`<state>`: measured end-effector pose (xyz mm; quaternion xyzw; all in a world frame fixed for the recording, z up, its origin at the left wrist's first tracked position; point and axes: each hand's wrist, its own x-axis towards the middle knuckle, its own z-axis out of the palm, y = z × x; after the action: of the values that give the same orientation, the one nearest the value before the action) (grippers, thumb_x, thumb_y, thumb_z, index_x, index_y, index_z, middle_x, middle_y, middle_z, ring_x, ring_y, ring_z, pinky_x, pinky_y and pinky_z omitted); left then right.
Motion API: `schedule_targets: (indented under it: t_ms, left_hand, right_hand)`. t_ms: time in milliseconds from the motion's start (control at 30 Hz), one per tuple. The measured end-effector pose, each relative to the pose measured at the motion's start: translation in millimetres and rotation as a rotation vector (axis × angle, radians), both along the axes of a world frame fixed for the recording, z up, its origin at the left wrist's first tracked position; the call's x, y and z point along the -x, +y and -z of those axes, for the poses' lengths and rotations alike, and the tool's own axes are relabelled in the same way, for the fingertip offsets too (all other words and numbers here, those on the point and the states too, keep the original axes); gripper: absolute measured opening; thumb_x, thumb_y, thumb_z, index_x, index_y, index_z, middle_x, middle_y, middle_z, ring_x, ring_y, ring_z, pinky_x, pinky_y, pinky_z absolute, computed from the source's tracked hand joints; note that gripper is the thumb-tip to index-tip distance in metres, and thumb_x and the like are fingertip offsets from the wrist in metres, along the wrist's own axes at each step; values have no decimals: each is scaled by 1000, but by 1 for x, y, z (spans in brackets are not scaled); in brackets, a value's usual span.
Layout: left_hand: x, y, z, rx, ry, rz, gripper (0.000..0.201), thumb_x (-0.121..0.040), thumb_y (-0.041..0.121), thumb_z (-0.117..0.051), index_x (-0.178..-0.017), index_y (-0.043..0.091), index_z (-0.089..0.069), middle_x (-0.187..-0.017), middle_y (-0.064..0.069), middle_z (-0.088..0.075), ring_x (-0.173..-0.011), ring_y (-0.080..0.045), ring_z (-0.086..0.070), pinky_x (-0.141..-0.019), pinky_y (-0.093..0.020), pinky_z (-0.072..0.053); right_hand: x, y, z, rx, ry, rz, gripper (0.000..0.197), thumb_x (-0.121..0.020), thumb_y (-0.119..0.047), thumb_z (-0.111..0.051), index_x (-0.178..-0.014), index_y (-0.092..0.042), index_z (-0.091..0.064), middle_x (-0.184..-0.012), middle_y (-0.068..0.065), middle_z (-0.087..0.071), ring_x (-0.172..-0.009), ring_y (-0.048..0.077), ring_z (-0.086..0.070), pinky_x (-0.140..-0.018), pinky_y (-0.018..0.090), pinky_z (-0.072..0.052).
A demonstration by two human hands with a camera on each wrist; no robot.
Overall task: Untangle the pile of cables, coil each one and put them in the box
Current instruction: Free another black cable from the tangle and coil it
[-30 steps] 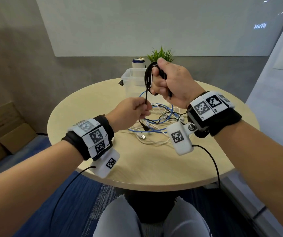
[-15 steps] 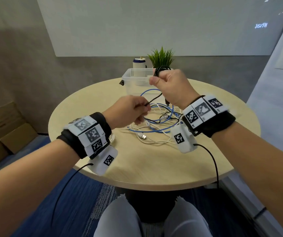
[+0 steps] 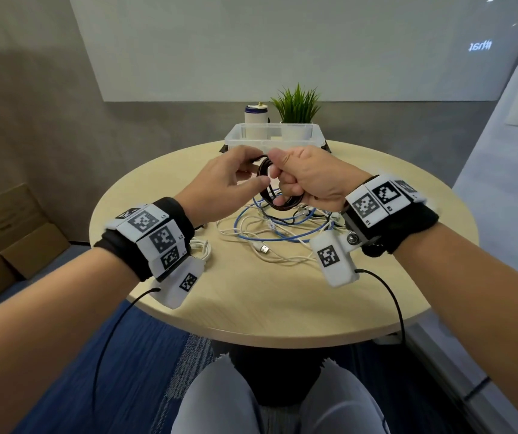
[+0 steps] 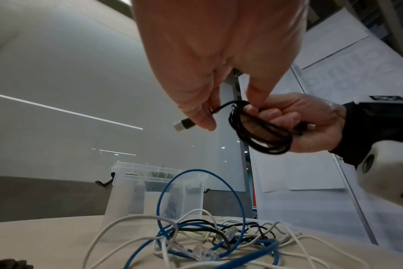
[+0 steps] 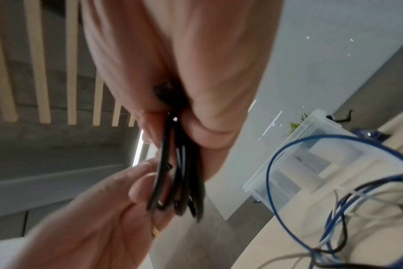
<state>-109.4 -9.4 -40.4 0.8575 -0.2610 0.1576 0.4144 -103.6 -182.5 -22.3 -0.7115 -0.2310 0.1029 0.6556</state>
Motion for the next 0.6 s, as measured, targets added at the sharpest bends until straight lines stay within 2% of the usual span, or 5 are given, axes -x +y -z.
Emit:
schedule_targets:
  t_ms: [67, 167, 367, 467, 600]
  left_hand:
    - [0, -2, 3, -8, -4, -12, 50, -80, 41, -60, -121, 13, -57, -110, 0, -67, -101, -13, -64, -94, -35, -50]
    - [-5, -4, 4, 34, -18, -99, 28, -84, 17, -59, -112, 16, -63, -101, 1, -71, -92, -14, -67, -92, -38, -51]
    - [3, -10, 1, 177, 50, -56, 24, -79, 20, -69, -101, 13, -65, -97, -4, -71, -89, -23, -67, -91, -42, -52]
    - [2, -13, 0, 167, 61, -53, 28, -73, 29, -65, -97, 13, -66, -93, -7, -72, -91, -30, -66, -89, -46, -52]
    - [-3, -11, 1, 161, 77, -76, 18, -76, 17, -58, -92, 16, -65, -85, -7, -71, -84, -29, -67, -86, -46, -54]
  right_hand:
    - [1, 2, -1, -40, 17, -20, 33, -101, -28, -40, -75, -8, -48, -46, -6, -32, -38, 7, -31, -54, 27, -54]
    - [-3, 3, 2, 3, -26, 26, 34, -102, -28, -39, -74, -10, -47, -47, -5, -37, -42, 9, -37, -58, 26, -52]
    - [0, 1, 3, -27, 34, 0, 39, -103, -32, -33, -69, -14, -39, -49, -6, -36, -53, 11, -39, -53, 18, -42]
    - [3, 3, 3, -47, 90, -31, 41, -102, -36, -33, -68, -14, -41, -52, -4, -37, -53, 10, -42, -58, 23, -39]
    - [2, 4, 3, 128, -45, 54, 34, -102, -29, -38, -77, -10, -51, -57, -1, -46, -56, 12, -50, -63, 32, -47]
